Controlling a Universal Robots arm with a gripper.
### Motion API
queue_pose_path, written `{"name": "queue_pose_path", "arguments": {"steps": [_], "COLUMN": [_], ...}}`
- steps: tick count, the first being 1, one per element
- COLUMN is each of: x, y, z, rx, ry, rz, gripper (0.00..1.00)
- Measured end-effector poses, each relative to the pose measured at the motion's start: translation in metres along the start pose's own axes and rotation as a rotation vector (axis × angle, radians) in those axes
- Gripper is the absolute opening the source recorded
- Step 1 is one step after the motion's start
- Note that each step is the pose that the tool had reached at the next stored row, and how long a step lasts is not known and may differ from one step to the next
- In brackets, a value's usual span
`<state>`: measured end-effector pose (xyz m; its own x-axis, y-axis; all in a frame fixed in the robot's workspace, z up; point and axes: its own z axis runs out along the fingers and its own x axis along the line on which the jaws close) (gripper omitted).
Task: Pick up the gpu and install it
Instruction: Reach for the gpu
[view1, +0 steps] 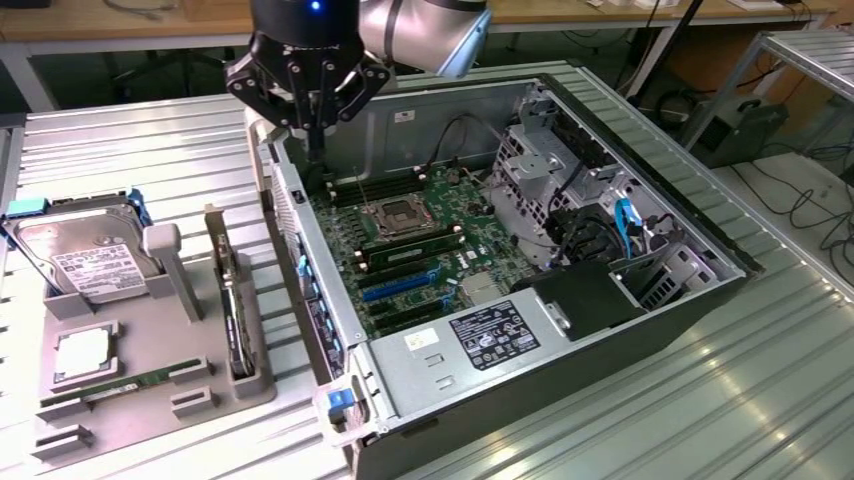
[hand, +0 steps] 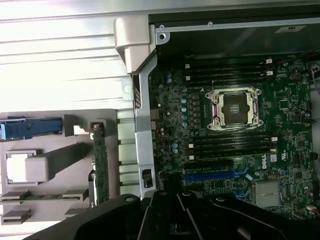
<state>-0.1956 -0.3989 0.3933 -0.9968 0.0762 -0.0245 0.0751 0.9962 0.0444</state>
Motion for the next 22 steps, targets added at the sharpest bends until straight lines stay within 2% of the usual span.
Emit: {"name": "queue_pose_path", "arguments": {"steps": [22], "x": [0.0088], "y": [-0.0007], "z": [-0.0003], "rx": [0.0000], "ry": [0.0000], "rz": [0.000], "gripper": [0.11]}}
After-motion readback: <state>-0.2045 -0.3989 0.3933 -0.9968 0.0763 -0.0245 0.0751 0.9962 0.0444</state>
